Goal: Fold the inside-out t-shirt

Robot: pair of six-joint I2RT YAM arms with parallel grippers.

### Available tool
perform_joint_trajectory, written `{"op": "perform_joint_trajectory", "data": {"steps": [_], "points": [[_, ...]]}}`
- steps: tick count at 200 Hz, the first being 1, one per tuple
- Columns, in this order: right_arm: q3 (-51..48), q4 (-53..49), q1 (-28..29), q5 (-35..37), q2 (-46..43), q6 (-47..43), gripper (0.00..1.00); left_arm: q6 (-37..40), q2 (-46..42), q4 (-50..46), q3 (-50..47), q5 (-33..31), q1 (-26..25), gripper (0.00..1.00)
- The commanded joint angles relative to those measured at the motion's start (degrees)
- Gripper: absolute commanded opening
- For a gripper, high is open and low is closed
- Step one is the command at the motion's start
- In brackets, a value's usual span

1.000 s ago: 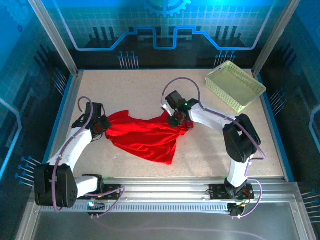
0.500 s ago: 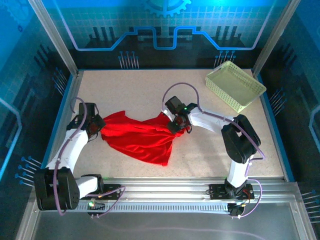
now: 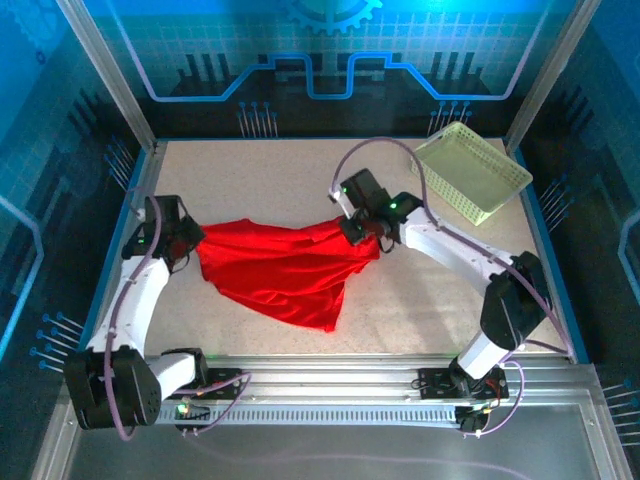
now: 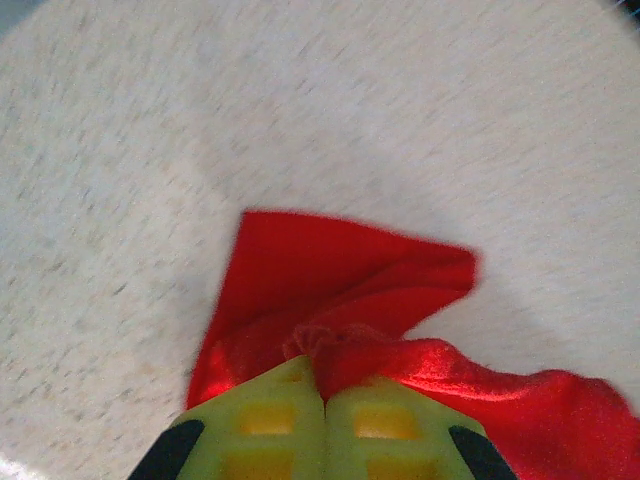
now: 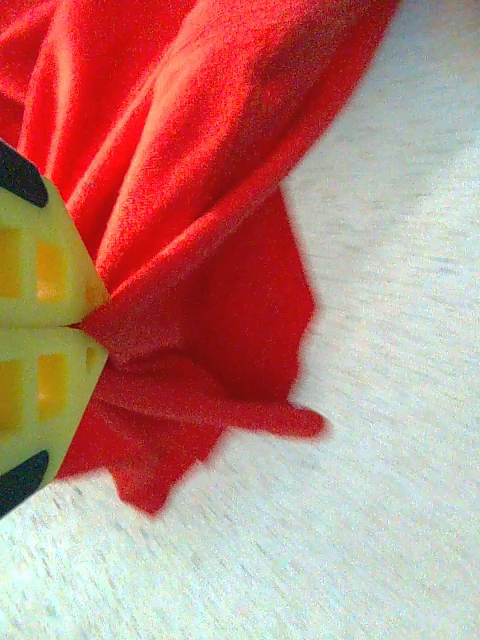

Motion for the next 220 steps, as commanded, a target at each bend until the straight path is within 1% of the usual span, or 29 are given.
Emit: {"op": "perform_joint_trajectory", "data": {"steps": [1, 16, 37, 51, 66, 84, 99, 109, 122, 132, 142, 157, 173, 180, 188, 198, 207, 209, 220], "points": [[9.1, -1.52, -0.16, 2.79, -3.65, 0.31, 0.0, -1.2, -3.93, 1.95, 9.58, 3.09, 0.69, 0.0], [15.93, -2.6, -0.25, 2.46, -2.85, -0.3, 0.0, -0.7, -3.9, 1.79, 15.62, 3.44, 0.69, 0.0], [25.7, -2.38, -0.67, 1.62, 0.03, -1.44, 0.0, 1.32, -1.72, 0.84, 26.66, 2.59, 0.96, 0.0], [32.19, -1.79, -1.65, -1.44, 3.47, -1.48, 0.0, 2.1, 0.4, -2.02, 35.02, -0.17, 2.24, 0.0], [41.2, -2.1, -2.27, -5.24, 8.91, -1.46, 0.0, 2.89, 2.52, -2.32, 42.61, -0.11, 5.14, 0.0], [53.58, -4.05, -2.27, -9.13, 17.31, -1.74, 0.0, 4.61, 6.86, -5.33, 54.71, 3.13, 9.17, 0.0], [65.3, -6.65, -2.51, -11.44, 24.83, -1.14, 0.0, 7.37, 10.39, -8.83, 65.88, 6.83, 10.78, 0.0], [71.86, -8.02, -2.54, -12.18, 29.54, -0.91, 0.0, 8.8, 10.8, -9.89, 70.63, 9.12, 10.8, 0.0], [77.56, -8.19, -2.74, -13.15, 33.73, -0.37, 0.0, 8.84, 9.84, -9.88, 73.01, 14.2, 10.8, 0.0], [79.01, -7.56, -3.01, -14.02, 35.33, 0.7, 0.0, 7.83, 8.31, -9.42, 72.18, 19.25, 10.7, 0.0], [78.23, -7.0, -3.46, -15.28, 35.68, 1.93, 0.0, 6.73, 5.82, -7.78, 67.99, 24.5, 10.48, 0.0], [73.23, -6.0, -4.01, -15.91, 34.39, 2.54, 0.0, 6.1, 0.25, -4.65, 57.4, 29.65, 8.6, 0.0], [63.56, -4.23, -4.53, -14.37, 31.37, 2.46, 0.0, 5.88, -6.16, -1.28, 43.45, 32.52, 4.08, 0.0], [58.33, -2.65, -4.87, -13.94, 29.3, 2.71, 0.0, 5.68, -8.87, 0.62, 37.2, 33.53, 0.85, 0.0], [50.74, 0.16, -5.67, -14.19, 26.76, 3.43, 0.0, 5.23, -11.25, 2.49, 30.44, 33.24, -3.37, 0.0], [41.0, 4.64, -7.33, -15.84, 22.94, 5.12, 0.0, 5.39, -13.28, 4.05, 22.85, 31.46, -11.1, 0.0], [33.14, 8.49, -9.26, -17.93, 20.11, 7.05, 0.0, 5.42, -14.2, 5.53, 17.12, 28.11, -18.44, 0.0], [31.36, 9.12, -9.75, -18.77, 19.56, 7.53, 0.01, 5.47, -14.26, 5.85, 15.86, 27.42, -19.71, 0.0], [24.22, 11.78, -12.27, -22.18, 17.4, 9.2, 0.07, 6.54, -13.89, 7.2, 9.84, 21.91, -30.35, 0.0]]}}
